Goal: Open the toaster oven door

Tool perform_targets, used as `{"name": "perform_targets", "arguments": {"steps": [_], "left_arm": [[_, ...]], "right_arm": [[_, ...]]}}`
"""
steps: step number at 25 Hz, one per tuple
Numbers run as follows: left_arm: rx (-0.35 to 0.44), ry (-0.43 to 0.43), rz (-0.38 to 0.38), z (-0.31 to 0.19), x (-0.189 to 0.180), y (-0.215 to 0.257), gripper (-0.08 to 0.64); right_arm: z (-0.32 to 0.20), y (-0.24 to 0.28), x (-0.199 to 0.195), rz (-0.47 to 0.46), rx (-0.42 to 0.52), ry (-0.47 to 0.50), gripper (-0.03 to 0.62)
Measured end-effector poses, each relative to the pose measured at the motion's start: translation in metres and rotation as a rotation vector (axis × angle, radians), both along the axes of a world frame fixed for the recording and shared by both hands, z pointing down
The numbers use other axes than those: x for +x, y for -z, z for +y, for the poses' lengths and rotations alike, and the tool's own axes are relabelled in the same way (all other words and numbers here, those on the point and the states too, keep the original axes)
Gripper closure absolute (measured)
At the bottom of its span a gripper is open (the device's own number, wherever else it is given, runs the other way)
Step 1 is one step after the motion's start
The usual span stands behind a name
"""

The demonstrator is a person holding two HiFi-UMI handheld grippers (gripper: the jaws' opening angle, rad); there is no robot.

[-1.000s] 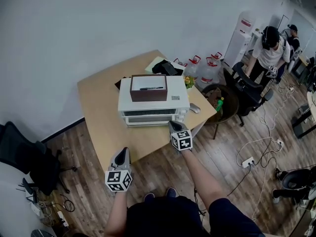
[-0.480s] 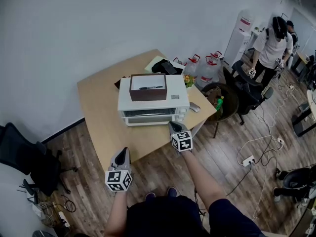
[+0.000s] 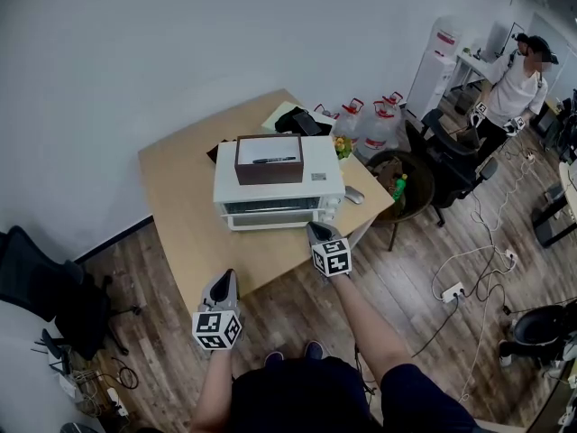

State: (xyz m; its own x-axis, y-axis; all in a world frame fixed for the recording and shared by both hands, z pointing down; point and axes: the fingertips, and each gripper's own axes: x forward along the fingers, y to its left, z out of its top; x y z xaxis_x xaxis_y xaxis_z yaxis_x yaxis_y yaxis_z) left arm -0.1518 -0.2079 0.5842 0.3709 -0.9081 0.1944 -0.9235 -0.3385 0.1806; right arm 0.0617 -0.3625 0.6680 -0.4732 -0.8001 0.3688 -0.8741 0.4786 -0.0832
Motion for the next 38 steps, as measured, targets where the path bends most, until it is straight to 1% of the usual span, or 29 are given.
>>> {"name": "perform_targets", "arguments": {"steps": [3, 17, 38], "left_arm": [[-0.003, 0.001, 0.003, 0.0, -0.001, -0.002, 0.565], [-0.01, -0.01, 0.005, -0.005, 0.002, -0.004, 0.565], [-0.01, -0.019, 0.008, -0.005, 0.003, -0.005, 0.565]], "right_arm": [[0.001, -0.001, -0.001, 0.016, -0.005, 0.002, 0.586], [0.003, -0.002, -0.001, 0.022, -0.038, 0.004, 0.586], [0.019, -0.01, -0.001, 0.036, -0.047, 0.001, 0.586]]}}
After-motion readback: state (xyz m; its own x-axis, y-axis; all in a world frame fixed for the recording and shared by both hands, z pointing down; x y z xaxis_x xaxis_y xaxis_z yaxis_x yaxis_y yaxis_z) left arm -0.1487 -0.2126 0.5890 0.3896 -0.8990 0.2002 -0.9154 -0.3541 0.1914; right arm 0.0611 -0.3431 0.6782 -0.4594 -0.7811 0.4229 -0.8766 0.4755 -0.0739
